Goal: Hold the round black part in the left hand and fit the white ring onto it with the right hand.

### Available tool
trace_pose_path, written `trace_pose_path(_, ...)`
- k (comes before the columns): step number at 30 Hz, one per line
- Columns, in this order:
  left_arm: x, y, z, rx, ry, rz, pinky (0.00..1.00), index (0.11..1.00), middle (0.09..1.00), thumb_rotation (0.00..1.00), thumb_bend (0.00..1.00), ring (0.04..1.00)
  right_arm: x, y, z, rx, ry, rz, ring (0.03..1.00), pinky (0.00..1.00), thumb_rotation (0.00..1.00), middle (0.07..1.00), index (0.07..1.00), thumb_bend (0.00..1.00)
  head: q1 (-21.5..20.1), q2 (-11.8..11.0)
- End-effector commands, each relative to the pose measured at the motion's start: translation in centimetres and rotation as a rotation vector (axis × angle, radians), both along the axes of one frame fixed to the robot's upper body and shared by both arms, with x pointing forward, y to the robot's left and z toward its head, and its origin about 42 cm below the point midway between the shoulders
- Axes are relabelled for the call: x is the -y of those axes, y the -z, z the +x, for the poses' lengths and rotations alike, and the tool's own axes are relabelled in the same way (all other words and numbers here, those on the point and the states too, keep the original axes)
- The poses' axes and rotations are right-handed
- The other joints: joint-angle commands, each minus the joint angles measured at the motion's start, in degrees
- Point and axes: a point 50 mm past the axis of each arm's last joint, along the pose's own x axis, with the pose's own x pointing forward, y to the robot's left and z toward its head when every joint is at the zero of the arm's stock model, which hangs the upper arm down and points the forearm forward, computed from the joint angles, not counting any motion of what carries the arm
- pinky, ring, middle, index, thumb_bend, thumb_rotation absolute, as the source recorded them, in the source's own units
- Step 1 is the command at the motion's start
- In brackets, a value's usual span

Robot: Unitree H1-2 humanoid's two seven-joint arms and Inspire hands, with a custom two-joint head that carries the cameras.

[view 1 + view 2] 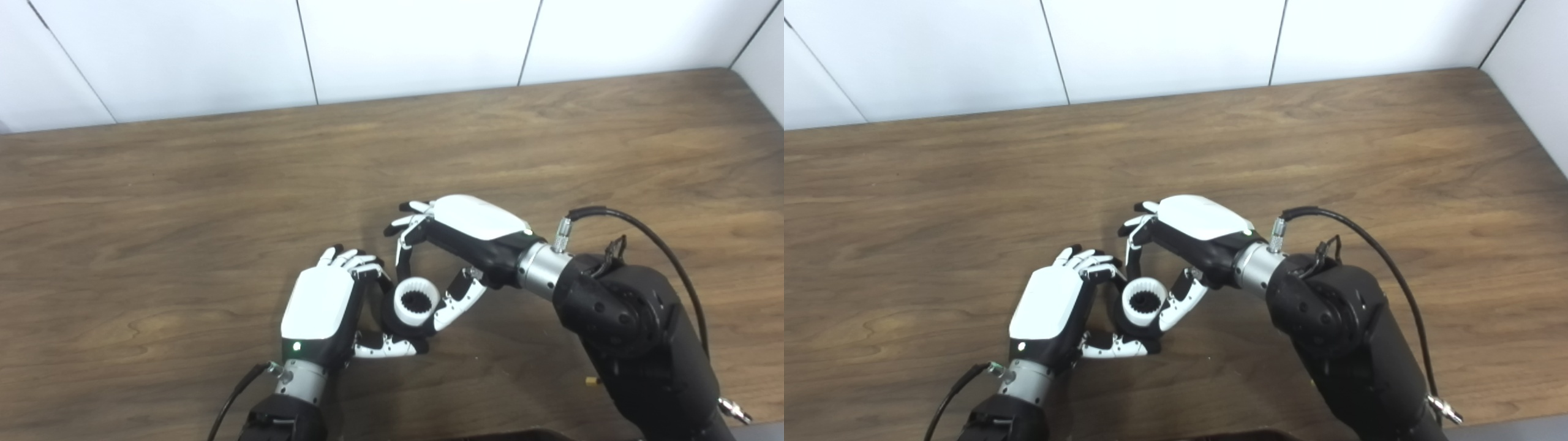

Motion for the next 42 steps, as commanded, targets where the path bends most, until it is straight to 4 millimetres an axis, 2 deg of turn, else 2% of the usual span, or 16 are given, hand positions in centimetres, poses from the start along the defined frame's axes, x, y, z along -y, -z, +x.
trace_pose_path(1, 0.6, -0.8, -0.1, 0.013, 0.019, -0.019, 0.94, 0.484, 0.758, 0.05, 0.52, 0.851, -0.3, -1.3, 0.3, 0.083, -0.02, 0.005, 0.983, 1.0, 0.13, 0.873, 0.485, 0.52, -0.1, 0.1)
trace_pose_path(42, 1.7, -1.2, 0.3, 0.023, 0.017, -0.032, 0.93, 0.484, 0.756, 0.05, 0.52, 0.848, -0.7, 0.2, 1.2, 0.08, -0.003, -0.001, 0.988, 0.99, 0.13, 0.872, 0.486, 0.52, 0.6, 0.2)
